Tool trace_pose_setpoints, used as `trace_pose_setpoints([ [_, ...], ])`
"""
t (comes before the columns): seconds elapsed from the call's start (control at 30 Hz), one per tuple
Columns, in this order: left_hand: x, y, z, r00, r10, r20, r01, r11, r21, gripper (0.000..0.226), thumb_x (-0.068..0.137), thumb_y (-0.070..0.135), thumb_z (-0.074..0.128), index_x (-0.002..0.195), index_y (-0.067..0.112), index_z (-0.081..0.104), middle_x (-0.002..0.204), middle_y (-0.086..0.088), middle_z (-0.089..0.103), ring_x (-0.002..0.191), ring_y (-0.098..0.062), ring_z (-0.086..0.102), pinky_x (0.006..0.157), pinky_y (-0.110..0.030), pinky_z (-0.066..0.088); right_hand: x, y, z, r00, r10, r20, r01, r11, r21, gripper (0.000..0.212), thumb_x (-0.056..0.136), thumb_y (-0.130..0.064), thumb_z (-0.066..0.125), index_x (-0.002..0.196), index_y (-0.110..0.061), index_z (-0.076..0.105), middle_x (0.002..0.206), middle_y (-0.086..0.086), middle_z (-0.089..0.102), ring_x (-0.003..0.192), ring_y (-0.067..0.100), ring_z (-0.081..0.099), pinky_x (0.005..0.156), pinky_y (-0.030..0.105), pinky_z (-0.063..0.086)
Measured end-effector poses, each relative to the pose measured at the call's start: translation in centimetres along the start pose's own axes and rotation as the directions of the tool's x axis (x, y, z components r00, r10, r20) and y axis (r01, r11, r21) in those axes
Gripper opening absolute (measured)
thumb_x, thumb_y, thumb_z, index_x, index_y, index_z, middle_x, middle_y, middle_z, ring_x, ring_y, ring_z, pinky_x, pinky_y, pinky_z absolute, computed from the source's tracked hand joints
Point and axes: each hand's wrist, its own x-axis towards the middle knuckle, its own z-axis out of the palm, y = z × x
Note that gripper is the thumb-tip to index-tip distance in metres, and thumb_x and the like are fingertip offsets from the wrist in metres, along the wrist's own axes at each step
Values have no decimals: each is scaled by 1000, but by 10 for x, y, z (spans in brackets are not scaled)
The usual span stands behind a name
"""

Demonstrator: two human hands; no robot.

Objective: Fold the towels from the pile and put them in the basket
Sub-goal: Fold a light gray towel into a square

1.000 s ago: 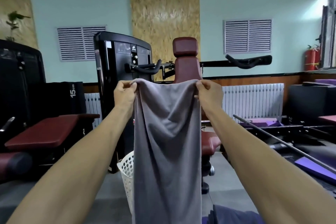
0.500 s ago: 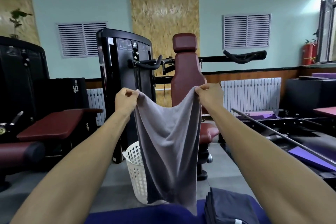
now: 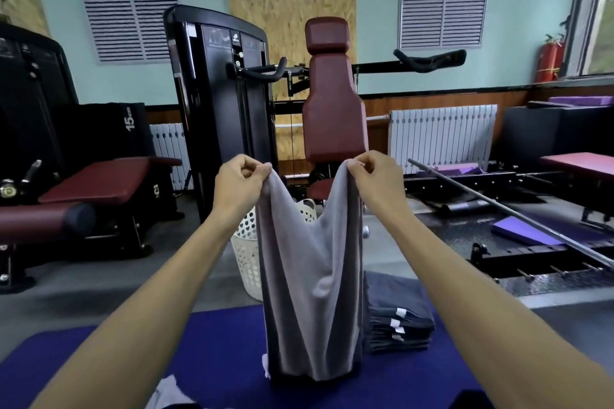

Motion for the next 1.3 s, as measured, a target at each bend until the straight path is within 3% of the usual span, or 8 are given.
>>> trace_pose_setpoints([
  [0.23,-68,-77,21,970,-182,162,193,980,-50,6,87,16,74,83,11,74,77,-2,74,72,-8,68,65,-21,53,-67,48,11,976,50,210,-48,999,-16,10,89,-22,69,79,-18,70,72,-13,64,65,-3,57,57,6,40],
  [0.5,-159,-236,59,757,-623,197,631,775,29,9,82,15,79,75,13,74,69,-1,70,55,-5,60,48,-18,48,-162,197,70,763,448,467,-403,893,-198,10,82,-15,77,75,-8,74,61,-8,64,48,-3,53,48,9,37],
  [0.6,-181,-298,72,631,-755,179,756,650,78,10,82,18,80,79,11,74,74,-4,72,61,-14,62,59,-27,53,-192,250,97,632,589,503,-535,802,-267,11,79,-14,79,71,-12,73,60,-5,64,49,0,54,51,18,46],
  [0.73,-194,-369,88,481,-857,186,843,510,169,8,84,13,78,87,7,73,80,-9,71,70,-21,64,66,-33,57,-213,314,128,482,717,504,-633,683,-365,14,79,-16,80,68,-15,71,72,1,70,72,21,67,77,43,60],
  [0.93,-162,-460,121,371,-884,285,769,465,439,4,90,4,68,86,5,69,70,-7,62,58,-15,59,52,-25,56,-190,390,183,395,765,508,-624,630,-463,15,82,-15,78,71,-13,69,81,7,71,82,26,70,78,43,60],
  [1.07,-135,-520,141,433,-865,253,648,494,580,20,87,4,70,71,15,64,72,-6,64,64,-17,61,53,-25,58,-170,427,237,386,706,593,-494,701,-513,18,86,-14,72,68,-16,67,66,4,67,56,22,65,61,22,54],
  [1.2,-117,-566,150,470,-830,301,436,515,738,22,82,10,76,65,21,67,62,6,64,62,-16,63,72,-27,56,-164,459,285,364,661,657,-403,747,-529,12,85,-26,70,73,-24,72,64,-5,69,69,13,67,88,30,54],
  [1.3,-118,-603,154,488,-828,275,429,502,751,17,83,14,76,68,19,68,64,4,66,67,-17,67,72,-29,57,-166,477,307,355,623,698,-342,781,-523,12,92,-19,65,81,-18,70,64,-12,60,56,2,57,70,2,41],
])
